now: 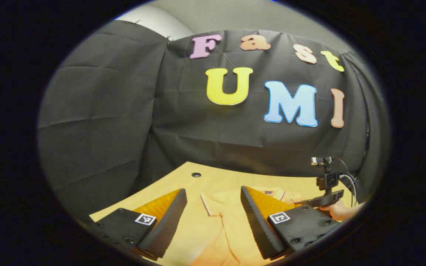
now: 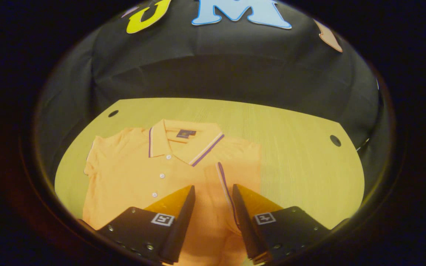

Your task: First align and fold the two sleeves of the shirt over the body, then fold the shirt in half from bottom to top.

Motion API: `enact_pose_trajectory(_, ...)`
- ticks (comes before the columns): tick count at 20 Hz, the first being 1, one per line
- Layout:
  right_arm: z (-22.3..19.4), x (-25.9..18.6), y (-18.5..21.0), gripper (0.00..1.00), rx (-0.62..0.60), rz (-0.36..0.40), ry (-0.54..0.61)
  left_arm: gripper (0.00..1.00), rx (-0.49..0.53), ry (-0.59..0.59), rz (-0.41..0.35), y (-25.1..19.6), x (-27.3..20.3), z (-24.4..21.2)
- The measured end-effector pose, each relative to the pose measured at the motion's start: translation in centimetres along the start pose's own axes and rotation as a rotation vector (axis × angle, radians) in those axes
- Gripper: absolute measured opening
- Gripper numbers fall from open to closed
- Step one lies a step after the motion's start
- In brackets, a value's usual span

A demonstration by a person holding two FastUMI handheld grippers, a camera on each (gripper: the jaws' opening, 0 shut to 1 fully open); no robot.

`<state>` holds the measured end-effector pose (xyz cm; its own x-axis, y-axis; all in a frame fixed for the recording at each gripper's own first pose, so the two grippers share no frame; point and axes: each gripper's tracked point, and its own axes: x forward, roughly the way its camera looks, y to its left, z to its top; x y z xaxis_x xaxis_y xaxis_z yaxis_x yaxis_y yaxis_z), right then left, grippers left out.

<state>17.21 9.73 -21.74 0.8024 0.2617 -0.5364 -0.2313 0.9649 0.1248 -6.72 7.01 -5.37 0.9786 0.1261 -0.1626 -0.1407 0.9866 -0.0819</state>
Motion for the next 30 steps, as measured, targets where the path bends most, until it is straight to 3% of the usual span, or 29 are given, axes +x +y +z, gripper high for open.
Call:
enact_pose_trajectory(1,0.5,-0.6,0.1,0.85,-0.001,-0.007,-0.014,0.94,-0.003,0.002,-0.013,-0.2,0.5,-0.1)
enact_pose_trajectory(3,1.4,-2.3,0.3,0.98,-0.001,-0.022,-0.048,0.95,-0.005,0.002,-0.037,-0.3,1.3,-0.1)
enact_pose_trajectory(9,4.0,-9.7,1.8,0.97,0.030,-0.048,-0.169,0.94,-0.008,0.030,-0.097,0.0,5.9,-2.1)
enact_pose_trajectory(16,4.9,-19.8,3.4,0.97,0.058,-0.145,-0.311,0.95,-0.024,0.100,-0.159,0.3,14.8,-6.1)
enact_pose_trajectory(20,4.2,-23.6,4.1,0.97,0.058,-0.208,-0.368,0.95,0.005,0.123,-0.136,0.9,19.9,-8.3)
enact_pose_trajectory(23,4.2,-25.9,5.1,0.94,0.056,-0.207,-0.406,0.95,0.029,0.146,-0.121,1.4,22.8,-9.9)
enact_pose_trajectory(30,4.8,-28.6,6.0,0.97,0.044,-0.193,-0.451,0.96,0.017,0.233,-0.065,2.6,29.0,-14.2)
